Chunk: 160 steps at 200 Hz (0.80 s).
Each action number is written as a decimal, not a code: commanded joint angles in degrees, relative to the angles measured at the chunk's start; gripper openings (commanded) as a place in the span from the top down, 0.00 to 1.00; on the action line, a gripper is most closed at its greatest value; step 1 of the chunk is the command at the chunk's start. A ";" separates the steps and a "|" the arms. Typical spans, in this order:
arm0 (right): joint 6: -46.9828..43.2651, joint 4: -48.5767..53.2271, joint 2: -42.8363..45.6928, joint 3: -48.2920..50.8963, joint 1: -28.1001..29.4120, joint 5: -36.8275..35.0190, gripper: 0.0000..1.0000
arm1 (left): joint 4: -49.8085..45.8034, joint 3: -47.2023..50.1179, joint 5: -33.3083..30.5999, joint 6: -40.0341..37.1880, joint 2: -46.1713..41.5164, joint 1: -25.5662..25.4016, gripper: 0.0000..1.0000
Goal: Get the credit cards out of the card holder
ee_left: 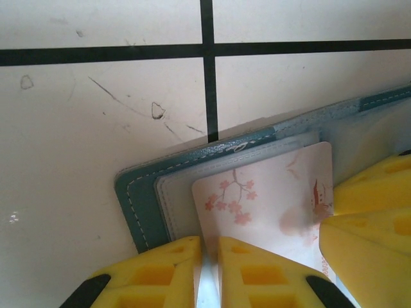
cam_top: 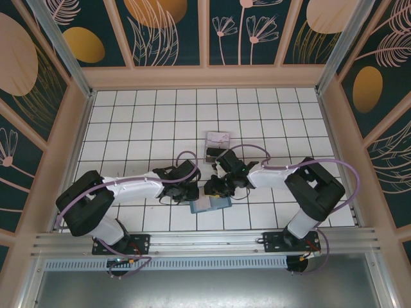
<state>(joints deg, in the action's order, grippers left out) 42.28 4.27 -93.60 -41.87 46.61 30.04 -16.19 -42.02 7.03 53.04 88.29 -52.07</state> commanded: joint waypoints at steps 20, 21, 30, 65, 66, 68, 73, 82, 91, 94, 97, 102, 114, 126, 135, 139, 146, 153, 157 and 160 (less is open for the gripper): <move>-1.35 -1.32 -0.70 0.43 0.68 0.63 0.71 | -2.31 0.98 0.53 -0.82 3.20 -0.13 0.84; -1.29 -1.48 -0.61 0.54 0.68 0.72 0.71 | -2.29 0.98 0.62 -0.83 3.25 -0.13 0.84; -0.89 -2.79 -0.23 1.03 0.66 1.60 0.71 | -2.20 1.09 0.68 -0.80 3.33 -0.05 0.84; 0.16 -6.90 0.51 2.55 0.68 4.26 0.71 | -2.10 1.05 0.71 -0.81 3.29 -0.12 0.84; 0.16 -6.99 0.56 2.61 0.68 4.34 0.71 | -2.10 1.06 0.75 -0.78 3.29 -0.08 0.84; 0.17 -7.24 0.58 2.65 0.63 4.39 0.71 | -2.05 1.06 0.81 -0.82 3.29 -0.08 0.84; 0.21 -7.65 0.64 2.88 0.59 4.56 0.71 | -2.02 1.07 0.84 -0.78 3.29 -0.13 0.84; 0.27 -8.42 0.95 3.25 0.60 4.74 0.71 | -2.01 1.06 0.91 -0.71 3.30 -0.10 0.84; 0.51 -9.45 1.30 3.78 0.59 5.14 0.72 | -1.94 1.13 0.90 -0.71 3.18 -0.07 0.84; 0.64 -9.96 1.49 3.92 0.59 5.30 0.72 | -1.92 1.19 0.89 -0.70 3.20 -0.09 0.84; 0.81 -10.38 1.64 4.09 0.59 5.43 0.72 | -1.92 1.16 0.88 -0.70 3.20 -0.06 0.84; 0.97 -11.04 2.01 4.36 0.59 5.61 0.73 | -1.99 1.06 0.88 -0.70 3.20 -0.07 0.84; 1.44 -12.86 2.68 5.15 0.46 6.22 0.74 | -2.01 1.11 0.80 -0.61 3.16 -0.06 0.84; 1.95 -14.67 3.30 6.18 0.34 6.76 0.76 | -2.01 1.15 0.80 -0.61 3.18 -0.06 0.84; 2.43 -16.42 3.71 7.14 0.17 7.32 0.78 | -2.01 1.11 0.80 -0.55 3.20 -0.11 0.84; 2.76 -17.19 3.82 7.58 0.11 7.59 0.78 | -2.01 1.13 0.81 -0.56 3.20 -0.08 0.84; 3.28 -18.30 3.96 8.21 -0.07 8.04 0.79 | -2.09 1.15 0.86 -0.57 3.20 -0.11 0.84; 3.59 -18.87 4.04 8.63 -0.22 8.35 0.80 | -2.17 1.15 0.76 -0.65 3.29 -0.06 0.84; 3.76 -19.02 4.12 8.87 -0.35 8.45 0.81 | -2.26 1.11 0.68 -0.65 3.32 -0.06 0.84; 3.77 -19.20 4.21 8.97 -0.38 8.50 0.82 | -2.34 1.13 0.63 -0.67 3.29 -0.11 0.84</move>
<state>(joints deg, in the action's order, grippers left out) 44.23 -8.88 -91.24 -34.48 46.48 34.48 -15.14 -42.33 7.40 52.99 88.99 -52.07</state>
